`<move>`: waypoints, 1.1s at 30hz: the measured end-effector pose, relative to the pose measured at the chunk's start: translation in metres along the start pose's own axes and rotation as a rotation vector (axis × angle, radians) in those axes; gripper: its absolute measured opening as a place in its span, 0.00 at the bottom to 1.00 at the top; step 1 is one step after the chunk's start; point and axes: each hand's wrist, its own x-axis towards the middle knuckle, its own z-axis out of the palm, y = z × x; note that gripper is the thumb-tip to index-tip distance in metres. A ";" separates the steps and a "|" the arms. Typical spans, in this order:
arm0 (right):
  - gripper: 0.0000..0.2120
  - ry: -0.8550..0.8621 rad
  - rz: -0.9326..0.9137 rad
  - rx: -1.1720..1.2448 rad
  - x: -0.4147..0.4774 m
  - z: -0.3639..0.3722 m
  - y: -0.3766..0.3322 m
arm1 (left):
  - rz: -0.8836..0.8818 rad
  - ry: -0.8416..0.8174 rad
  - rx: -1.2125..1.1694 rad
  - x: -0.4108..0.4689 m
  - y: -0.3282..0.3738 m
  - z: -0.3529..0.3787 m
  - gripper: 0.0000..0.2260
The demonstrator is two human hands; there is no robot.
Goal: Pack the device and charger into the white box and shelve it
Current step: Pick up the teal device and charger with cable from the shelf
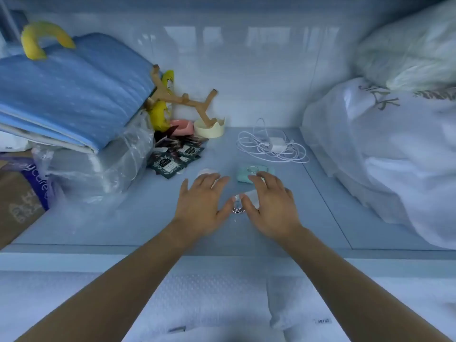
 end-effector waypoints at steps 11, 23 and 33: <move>0.23 -0.210 -0.155 0.081 0.017 0.022 0.031 | -0.061 -0.077 -0.014 0.015 -0.005 0.028 0.23; 0.25 -0.185 -0.103 0.082 0.022 0.014 0.082 | -0.037 -0.032 -0.053 0.053 0.026 0.049 0.20; 0.24 -0.182 -0.074 0.121 0.033 0.005 0.104 | 0.146 -0.139 -0.052 0.084 0.041 0.051 0.21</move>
